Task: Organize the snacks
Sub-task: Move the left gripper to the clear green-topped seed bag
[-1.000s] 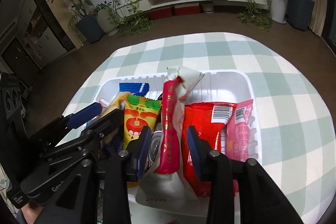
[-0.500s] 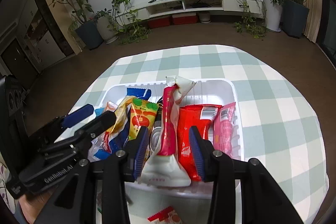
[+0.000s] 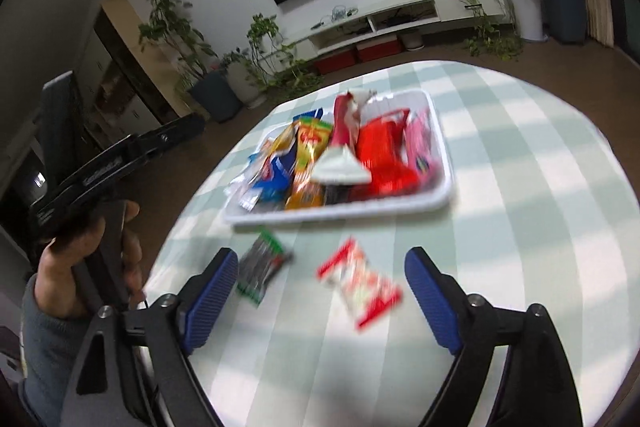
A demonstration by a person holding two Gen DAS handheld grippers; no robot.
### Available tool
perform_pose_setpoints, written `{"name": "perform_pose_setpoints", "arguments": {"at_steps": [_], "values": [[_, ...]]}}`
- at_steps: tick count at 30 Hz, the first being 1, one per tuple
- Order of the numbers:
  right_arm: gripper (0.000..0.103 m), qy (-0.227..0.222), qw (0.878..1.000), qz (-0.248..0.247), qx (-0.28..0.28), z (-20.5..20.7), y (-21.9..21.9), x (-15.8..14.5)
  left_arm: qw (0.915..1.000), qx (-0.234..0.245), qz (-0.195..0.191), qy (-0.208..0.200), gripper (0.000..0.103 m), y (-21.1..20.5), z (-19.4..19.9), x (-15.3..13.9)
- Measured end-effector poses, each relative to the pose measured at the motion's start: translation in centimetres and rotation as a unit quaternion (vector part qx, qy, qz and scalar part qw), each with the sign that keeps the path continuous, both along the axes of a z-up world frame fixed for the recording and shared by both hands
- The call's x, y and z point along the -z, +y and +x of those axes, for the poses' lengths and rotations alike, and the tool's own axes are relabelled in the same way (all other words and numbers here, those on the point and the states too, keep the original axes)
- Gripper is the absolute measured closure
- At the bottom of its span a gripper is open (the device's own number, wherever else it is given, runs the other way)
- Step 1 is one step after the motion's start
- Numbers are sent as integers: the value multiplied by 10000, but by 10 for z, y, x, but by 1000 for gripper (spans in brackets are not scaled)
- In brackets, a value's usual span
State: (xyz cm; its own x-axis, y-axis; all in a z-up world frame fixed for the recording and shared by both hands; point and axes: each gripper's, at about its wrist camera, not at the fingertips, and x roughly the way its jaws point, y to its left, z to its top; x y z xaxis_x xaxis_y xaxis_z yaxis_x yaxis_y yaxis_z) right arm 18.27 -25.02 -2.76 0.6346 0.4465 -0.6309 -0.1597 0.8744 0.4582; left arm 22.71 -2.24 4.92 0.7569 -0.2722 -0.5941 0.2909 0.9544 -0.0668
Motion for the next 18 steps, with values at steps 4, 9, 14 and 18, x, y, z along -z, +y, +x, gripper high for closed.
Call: {"name": "perform_pose_setpoints", "arguments": {"at_steps": [4, 9, 14, 18], "values": [[11, -222, 9994, -8, 253, -47, -8, 8, 9997, -217, 72, -26, 0, -1, -52, 6], [11, -223, 9982, 223, 509, -84, -19, 35, 9951, -816, -16, 566, 0, 10, -110, 28], [11, -308, 9975, 212, 592, -95, -21, 38, 9932, -907, 150, 719, 0, 12, -156, 39], [11, -575, 9966, 48, 584, -101, -17, 33, 9936, -950, 303, 530, 0, 11, -185, 24]]}}
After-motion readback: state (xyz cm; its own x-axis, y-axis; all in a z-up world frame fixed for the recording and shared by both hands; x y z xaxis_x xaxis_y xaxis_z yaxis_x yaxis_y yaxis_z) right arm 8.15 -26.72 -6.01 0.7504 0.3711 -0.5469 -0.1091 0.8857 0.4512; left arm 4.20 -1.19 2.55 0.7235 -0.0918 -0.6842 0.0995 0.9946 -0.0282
